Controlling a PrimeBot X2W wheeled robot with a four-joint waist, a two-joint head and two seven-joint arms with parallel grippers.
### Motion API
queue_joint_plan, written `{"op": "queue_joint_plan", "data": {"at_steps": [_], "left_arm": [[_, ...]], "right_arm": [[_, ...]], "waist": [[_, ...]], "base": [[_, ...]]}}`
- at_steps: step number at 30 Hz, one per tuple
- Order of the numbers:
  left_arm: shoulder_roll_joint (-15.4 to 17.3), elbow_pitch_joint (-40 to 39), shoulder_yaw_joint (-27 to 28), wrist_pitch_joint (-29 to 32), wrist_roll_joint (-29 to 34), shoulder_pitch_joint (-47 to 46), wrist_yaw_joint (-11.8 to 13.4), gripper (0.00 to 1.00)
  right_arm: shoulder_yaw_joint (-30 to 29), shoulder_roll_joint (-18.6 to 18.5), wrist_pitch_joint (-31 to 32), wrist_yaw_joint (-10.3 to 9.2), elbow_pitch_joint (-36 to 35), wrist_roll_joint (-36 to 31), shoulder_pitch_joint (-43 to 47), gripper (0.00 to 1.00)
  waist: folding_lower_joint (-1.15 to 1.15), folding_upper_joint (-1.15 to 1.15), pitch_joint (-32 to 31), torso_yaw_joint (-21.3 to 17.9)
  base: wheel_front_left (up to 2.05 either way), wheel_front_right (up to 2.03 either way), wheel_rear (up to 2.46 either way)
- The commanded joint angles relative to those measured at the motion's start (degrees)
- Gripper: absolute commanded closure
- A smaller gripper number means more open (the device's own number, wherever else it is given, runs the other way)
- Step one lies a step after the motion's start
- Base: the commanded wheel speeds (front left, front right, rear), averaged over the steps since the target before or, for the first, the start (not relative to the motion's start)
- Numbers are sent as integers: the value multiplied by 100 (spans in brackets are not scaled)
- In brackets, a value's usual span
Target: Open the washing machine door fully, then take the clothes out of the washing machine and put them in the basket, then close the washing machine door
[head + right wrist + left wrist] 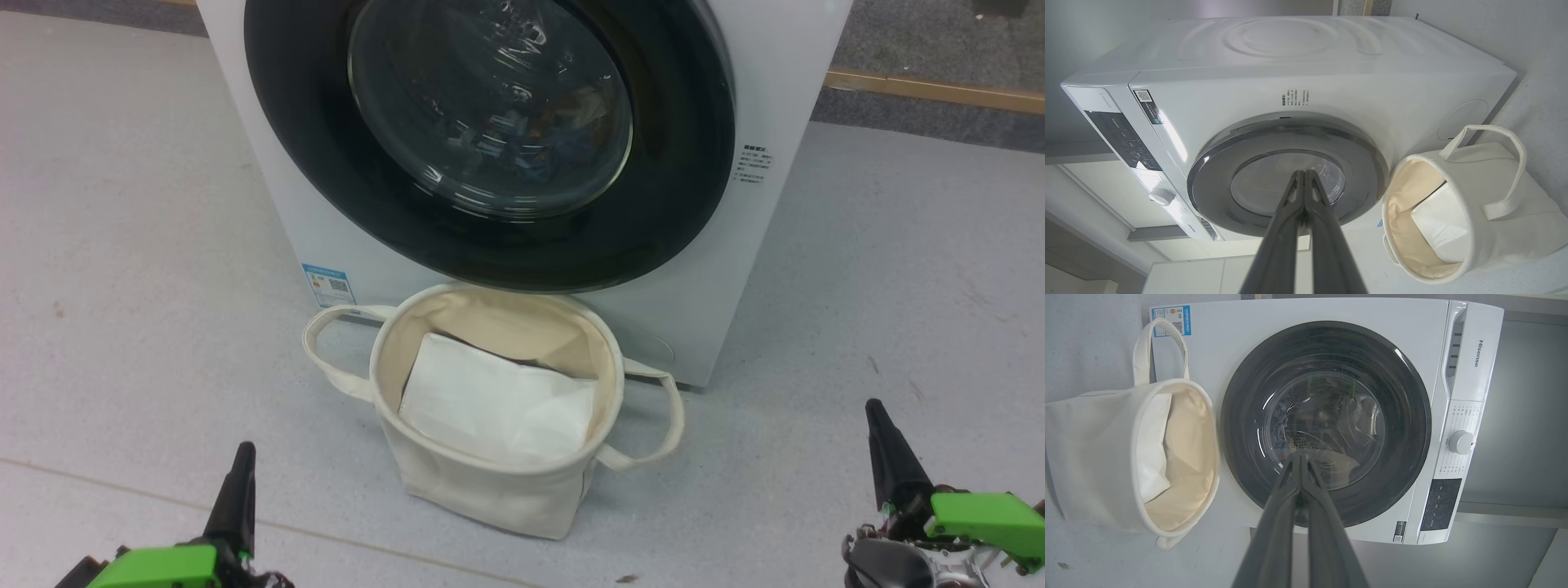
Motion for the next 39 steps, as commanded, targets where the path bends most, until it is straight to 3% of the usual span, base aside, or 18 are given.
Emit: {"op": "queue_joint_plan", "data": {"at_steps": [1,26,27,33,39], "left_arm": [[30,-219,193,45,-19,-139,-41,100],[30,-219,193,45,-19,-139,-41,100],[0,-1,1,-1,0,-1,0,0],[-17,528,-21,-8,1,260,7,0],[-14,459,18,-106,67,214,16,0]], "right_arm": [[111,-48,46,31,-232,33,-84,100],[111,-48,46,31,-232,33,-84,100],[1,0,-1,0,-1,0,-1,0],[14,29,-6,-1,545,-2,216,0],[92,25,-106,0,513,0,140,0]], "waist": [[0,0,0,0],[0,0,0,0],[0,0,0,0],[0,0,0,0],[13,0,-6,15]], "base": [[0,0,0],[0,0,0],[0,0,0],[0,0,0],[0,0,0]]}}
